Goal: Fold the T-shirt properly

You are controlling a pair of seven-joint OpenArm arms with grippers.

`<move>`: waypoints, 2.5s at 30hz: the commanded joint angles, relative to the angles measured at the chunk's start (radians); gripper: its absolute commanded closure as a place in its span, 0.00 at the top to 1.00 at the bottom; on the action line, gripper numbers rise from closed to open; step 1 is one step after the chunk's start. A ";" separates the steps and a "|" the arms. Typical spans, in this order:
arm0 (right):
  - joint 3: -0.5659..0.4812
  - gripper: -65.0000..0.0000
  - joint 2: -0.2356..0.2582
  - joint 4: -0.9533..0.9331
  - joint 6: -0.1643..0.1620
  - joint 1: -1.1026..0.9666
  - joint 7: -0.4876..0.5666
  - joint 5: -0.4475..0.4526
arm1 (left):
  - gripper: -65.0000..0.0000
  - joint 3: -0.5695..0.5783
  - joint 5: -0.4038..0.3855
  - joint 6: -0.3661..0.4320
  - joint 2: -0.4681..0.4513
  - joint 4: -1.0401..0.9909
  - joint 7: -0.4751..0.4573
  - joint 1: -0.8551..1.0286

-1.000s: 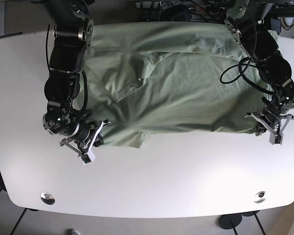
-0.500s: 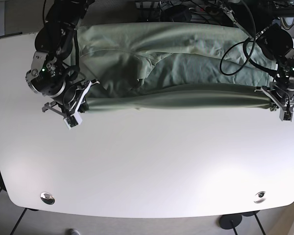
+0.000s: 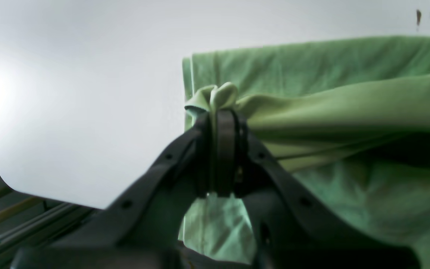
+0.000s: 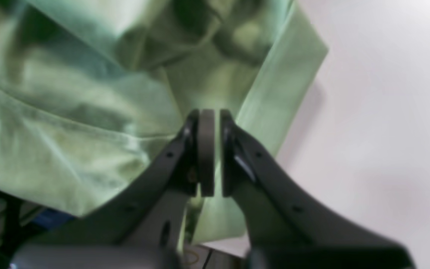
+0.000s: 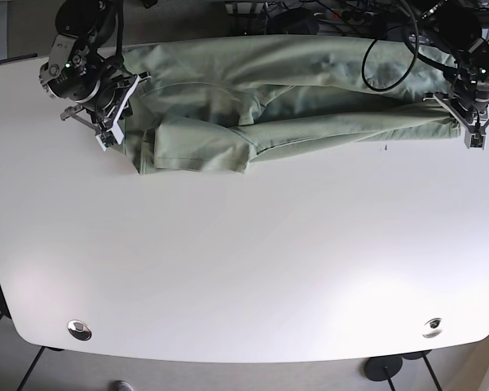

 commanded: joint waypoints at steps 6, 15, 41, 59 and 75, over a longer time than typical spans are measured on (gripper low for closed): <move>-0.006 0.51 -0.065 0.016 0.006 0.051 0.009 0.018 | 0.00 0.004 -0.005 0.002 -0.022 0.017 -0.018 -0.012; -0.007 0.70 -0.090 -0.174 0.006 0.102 0.009 0.254 | 0.00 0.005 -0.005 0.002 -0.022 0.015 -0.018 -0.014; 0.003 0.02 -0.091 -0.015 0.006 0.120 -0.097 0.336 | 0.00 0.002 -0.007 0.002 -0.025 0.021 -0.017 -0.032; 0.135 0.02 0.047 -0.004 -0.124 -0.165 -0.134 0.724 | 0.00 0.004 -0.001 0.002 -0.111 0.012 -0.018 0.031; -0.067 0.70 0.009 -0.202 -0.133 -0.076 -0.077 0.715 | 0.00 0.013 -0.004 0.002 -0.111 0.012 -0.020 0.036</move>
